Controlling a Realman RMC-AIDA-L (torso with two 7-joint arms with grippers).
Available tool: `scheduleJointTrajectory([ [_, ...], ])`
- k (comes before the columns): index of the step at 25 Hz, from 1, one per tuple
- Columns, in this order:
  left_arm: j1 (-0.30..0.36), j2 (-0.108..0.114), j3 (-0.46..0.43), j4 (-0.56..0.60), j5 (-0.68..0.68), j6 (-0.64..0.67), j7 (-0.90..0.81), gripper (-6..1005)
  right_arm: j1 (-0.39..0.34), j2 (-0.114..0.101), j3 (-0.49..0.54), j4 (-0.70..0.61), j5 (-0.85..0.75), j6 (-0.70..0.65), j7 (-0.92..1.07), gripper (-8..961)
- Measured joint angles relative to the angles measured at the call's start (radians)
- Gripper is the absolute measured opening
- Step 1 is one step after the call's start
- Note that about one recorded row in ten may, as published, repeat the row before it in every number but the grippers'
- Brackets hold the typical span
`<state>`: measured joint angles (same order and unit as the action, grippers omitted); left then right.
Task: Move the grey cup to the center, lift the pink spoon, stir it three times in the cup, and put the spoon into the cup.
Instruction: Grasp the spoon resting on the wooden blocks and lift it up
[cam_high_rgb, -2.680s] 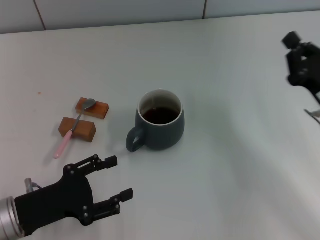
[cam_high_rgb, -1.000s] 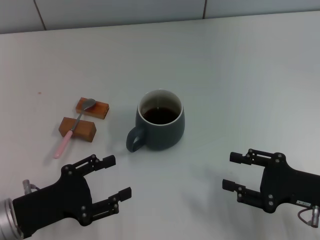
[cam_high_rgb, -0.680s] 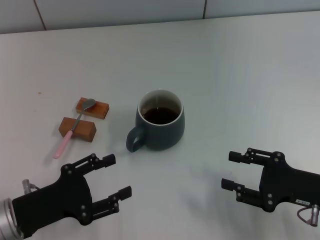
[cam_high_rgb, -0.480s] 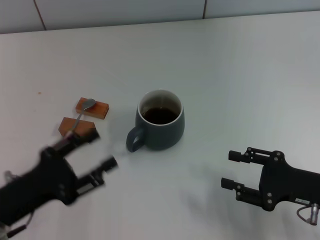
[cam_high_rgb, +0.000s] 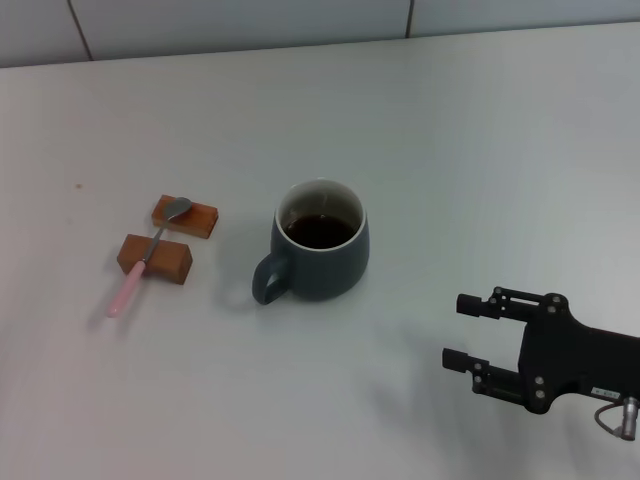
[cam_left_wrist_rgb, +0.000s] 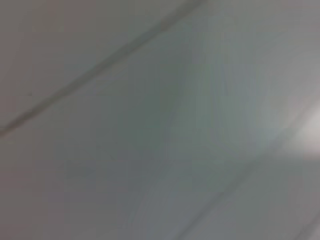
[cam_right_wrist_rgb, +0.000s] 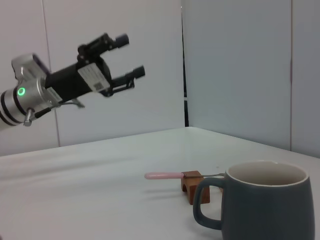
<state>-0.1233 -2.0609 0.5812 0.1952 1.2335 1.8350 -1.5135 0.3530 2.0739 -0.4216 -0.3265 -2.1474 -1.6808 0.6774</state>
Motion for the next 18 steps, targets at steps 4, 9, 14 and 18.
scheduleJointTrajectory([
  [4,0.028,0.001,-0.019,-0.003,0.000,-0.071,-0.101,770,0.004,0.000,-0.003,-0.007,-0.002,-0.003,0.013,614],
  [9,0.052,0.001,-0.005,-0.010,0.035,-0.173,-0.222,769,0.011,0.000,-0.004,-0.007,-0.005,-0.001,0.014,614],
  [14,0.065,-0.001,0.000,-0.013,0.113,-0.255,-0.325,769,0.015,0.000,-0.007,-0.008,-0.006,0.001,0.015,613],
  [18,0.072,-0.004,-0.001,-0.026,0.185,-0.296,-0.407,769,0.020,0.001,-0.007,-0.008,-0.007,0.002,0.015,613],
])
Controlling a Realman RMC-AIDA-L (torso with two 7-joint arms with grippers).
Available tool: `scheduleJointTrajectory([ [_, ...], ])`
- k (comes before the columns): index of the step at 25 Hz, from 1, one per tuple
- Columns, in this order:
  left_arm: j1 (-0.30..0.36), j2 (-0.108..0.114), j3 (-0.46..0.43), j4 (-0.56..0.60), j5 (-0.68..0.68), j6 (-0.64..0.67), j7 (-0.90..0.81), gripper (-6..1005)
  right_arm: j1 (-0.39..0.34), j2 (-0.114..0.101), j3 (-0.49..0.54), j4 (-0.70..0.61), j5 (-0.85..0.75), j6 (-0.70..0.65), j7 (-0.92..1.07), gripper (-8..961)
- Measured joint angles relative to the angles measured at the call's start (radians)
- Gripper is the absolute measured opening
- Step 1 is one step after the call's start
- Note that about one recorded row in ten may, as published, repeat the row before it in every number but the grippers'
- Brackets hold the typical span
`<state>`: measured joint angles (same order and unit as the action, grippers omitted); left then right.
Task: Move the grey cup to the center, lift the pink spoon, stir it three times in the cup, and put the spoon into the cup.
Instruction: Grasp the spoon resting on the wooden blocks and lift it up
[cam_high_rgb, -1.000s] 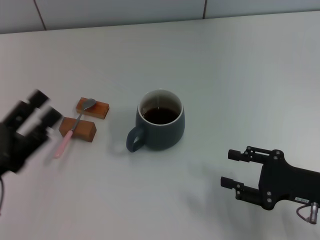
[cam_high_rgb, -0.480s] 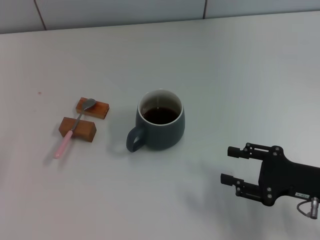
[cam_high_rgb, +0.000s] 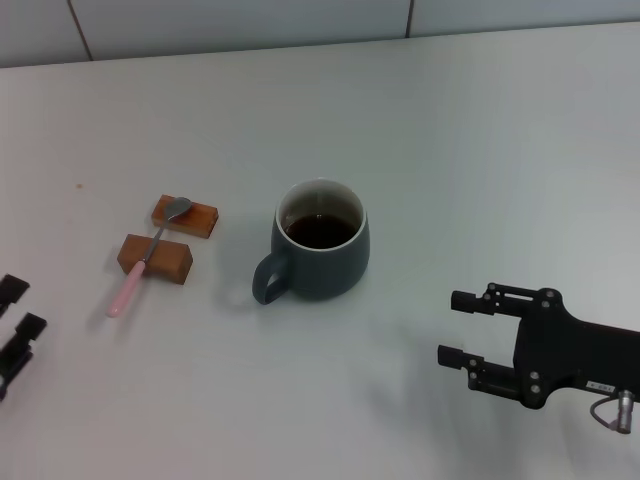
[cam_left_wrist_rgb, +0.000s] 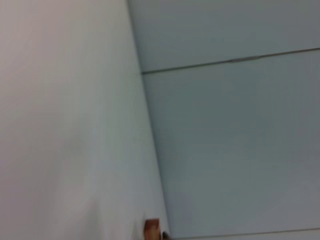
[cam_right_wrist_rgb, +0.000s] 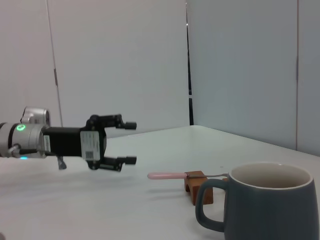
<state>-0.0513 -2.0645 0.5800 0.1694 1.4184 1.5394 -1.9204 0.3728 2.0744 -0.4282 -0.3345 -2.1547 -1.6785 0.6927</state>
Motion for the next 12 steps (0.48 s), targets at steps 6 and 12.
scheduleJointTrajectory([
  [6,-0.004,-0.001,0.005,-0.027,0.045,-0.007,-0.034,768,0.005,0.001,-0.001,0.000,-0.001,0.000,0.001,613],
  [12,-0.016,-0.002,0.006,-0.052,0.056,-0.008,-0.051,768,0.008,0.001,-0.001,0.000,-0.001,0.000,0.001,612],
])
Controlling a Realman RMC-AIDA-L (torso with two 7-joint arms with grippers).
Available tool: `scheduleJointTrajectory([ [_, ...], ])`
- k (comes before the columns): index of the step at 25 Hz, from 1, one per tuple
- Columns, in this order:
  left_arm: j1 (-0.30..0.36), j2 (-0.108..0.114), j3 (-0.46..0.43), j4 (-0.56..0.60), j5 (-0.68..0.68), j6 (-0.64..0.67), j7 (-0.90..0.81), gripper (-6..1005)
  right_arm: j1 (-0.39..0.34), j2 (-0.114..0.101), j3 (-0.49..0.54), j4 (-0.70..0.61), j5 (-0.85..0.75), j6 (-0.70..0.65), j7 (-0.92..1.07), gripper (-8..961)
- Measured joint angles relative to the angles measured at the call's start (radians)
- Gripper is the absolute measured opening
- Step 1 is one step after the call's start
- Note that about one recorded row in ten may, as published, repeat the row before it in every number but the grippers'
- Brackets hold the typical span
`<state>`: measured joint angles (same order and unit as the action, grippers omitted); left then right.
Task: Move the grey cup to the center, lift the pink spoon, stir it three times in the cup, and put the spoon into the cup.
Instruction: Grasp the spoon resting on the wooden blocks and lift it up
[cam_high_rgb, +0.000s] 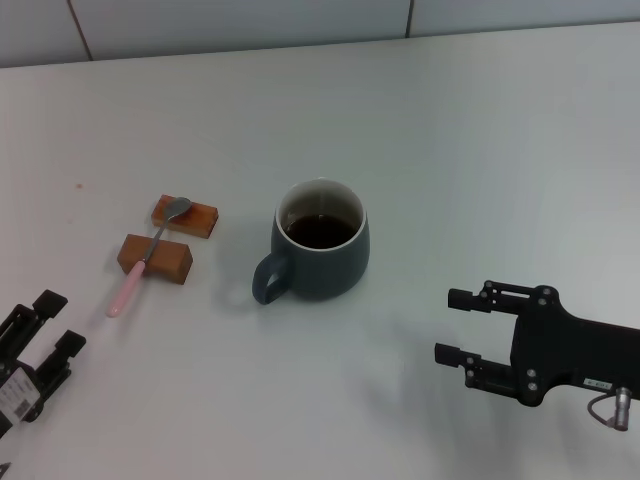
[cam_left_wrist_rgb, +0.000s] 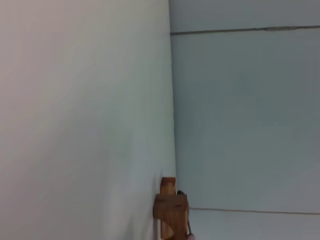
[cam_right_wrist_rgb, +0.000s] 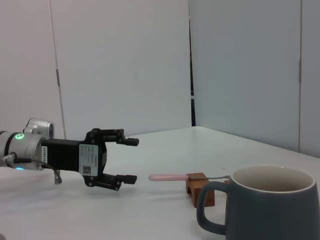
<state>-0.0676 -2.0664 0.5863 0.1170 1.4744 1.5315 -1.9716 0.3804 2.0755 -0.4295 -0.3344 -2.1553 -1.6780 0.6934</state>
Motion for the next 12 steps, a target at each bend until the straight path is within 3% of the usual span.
scheduleJointTrajectory([
  [12,-0.034,0.000,0.003,-0.063,0.003,-0.011,-0.015,766,0.002,-0.002,-0.002,0.000,-0.002,0.001,0.011,611],
])
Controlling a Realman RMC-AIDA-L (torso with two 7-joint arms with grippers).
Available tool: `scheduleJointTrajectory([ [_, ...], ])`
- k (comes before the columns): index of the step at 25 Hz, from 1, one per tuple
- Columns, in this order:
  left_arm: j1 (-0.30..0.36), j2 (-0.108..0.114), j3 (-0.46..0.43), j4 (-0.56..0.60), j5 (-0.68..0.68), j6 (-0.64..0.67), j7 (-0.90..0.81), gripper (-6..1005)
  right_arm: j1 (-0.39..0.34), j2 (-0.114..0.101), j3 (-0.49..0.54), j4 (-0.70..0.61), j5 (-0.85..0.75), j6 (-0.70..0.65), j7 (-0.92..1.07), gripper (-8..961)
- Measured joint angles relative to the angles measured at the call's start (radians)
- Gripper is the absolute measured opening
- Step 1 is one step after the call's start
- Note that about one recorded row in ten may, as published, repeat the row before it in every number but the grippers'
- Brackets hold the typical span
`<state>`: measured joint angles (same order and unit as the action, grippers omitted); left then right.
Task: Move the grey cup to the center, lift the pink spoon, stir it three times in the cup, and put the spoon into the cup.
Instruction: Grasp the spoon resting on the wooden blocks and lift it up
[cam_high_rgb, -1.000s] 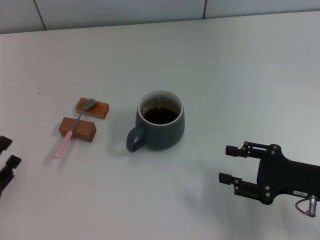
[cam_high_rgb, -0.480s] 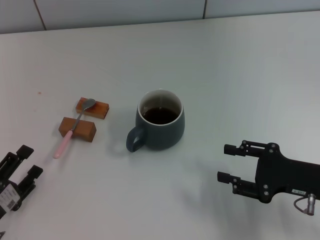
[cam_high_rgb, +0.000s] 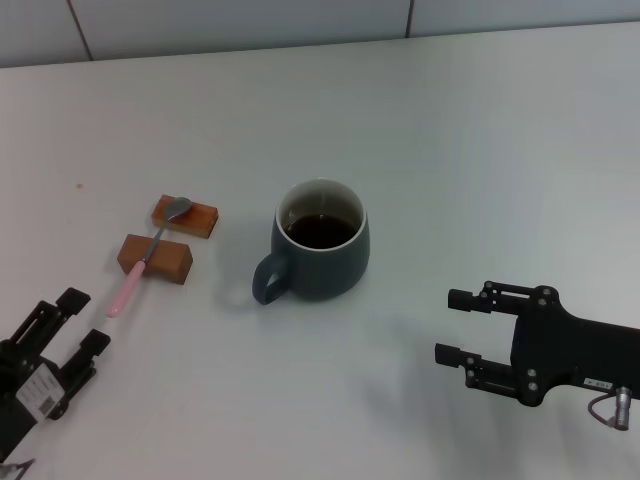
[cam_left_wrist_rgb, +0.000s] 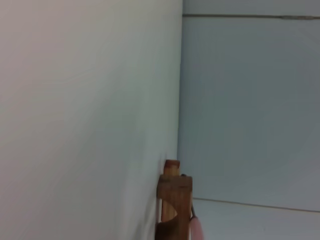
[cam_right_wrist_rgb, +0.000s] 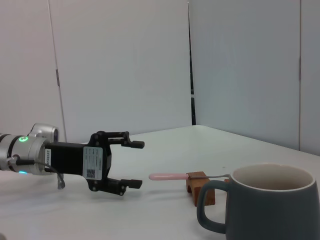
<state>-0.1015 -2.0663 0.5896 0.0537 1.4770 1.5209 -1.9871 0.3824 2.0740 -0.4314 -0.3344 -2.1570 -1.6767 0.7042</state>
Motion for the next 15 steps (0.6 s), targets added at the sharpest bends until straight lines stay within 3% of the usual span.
scheduleJointTrajectory([
  [15,-0.058,-0.006,-0.004,-0.043,-0.001,-0.032,0.036,765,0.001,0.000,0.000,0.000,-0.009,0.000,0.000,610],
])
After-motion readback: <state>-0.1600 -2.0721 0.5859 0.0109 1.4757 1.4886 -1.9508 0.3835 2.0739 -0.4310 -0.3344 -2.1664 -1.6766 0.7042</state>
